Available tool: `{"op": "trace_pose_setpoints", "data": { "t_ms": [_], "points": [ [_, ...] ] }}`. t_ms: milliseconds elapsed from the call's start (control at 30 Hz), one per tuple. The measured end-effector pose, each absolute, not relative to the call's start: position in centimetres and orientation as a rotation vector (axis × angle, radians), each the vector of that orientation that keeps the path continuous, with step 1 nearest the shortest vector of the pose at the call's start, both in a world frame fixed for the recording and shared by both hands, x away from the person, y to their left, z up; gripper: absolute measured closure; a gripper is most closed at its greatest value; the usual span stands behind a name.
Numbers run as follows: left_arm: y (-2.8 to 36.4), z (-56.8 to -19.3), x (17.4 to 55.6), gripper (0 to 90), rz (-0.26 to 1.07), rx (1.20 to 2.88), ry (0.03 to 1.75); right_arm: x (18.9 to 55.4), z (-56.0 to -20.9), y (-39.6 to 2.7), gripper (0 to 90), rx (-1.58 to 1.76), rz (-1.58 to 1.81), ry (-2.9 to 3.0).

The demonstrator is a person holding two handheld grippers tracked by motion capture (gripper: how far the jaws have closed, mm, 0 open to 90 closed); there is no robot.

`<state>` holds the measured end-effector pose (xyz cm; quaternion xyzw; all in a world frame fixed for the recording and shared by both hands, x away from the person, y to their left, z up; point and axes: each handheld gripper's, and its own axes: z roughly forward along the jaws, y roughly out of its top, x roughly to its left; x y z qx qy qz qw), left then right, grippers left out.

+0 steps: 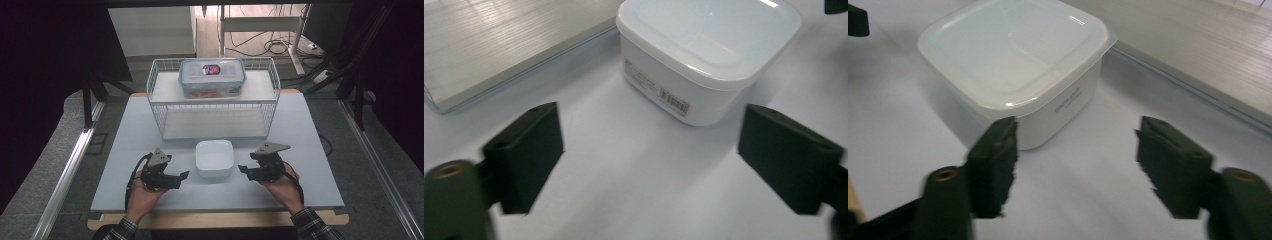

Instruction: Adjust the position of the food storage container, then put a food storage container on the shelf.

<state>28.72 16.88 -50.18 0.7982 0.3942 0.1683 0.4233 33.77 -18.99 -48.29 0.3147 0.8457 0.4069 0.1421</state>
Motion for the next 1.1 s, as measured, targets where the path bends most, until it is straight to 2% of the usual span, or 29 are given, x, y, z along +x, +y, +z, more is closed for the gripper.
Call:
{"op": "trace_pose_setpoints", "data": {
  "t_ms": [133,233,500,667,933,1100],
  "points": [
    [16.9,-50.6,28.1,2.5,0.408,2.031,0.977,33.5,-48.5,-19.4,15.2,0.883,1.197,2.47],
    [17.1,-51.0,27.9,2.2,0.381,2.033,0.973,33.2,-48.8,-19.5,10.6,0.868,1.195,2.488],
    [17.1,-51.6,27.8,2.4,0.377,2.038,0.924,33.3,-49.4,-19.7,8.6,0.865,1.182,2.52],
    [17.2,-51.9,28.2,2.4,0.373,2.029,0.967,33.3,-49.4,-19.7,6.2,0.848,1.177,2.514],
    [17.1,-51.0,28.5,4.2,0.316,2.006,0.979,33.6,-48.8,-19.4,5.1,0.832,1.164,2.514],
    [16.7,-50.3,29.0,3.8,0.332,2.037,0.974,33.7,-48.0,-18.9,1.9,0.852,1.19,2.514]
  ]
}}
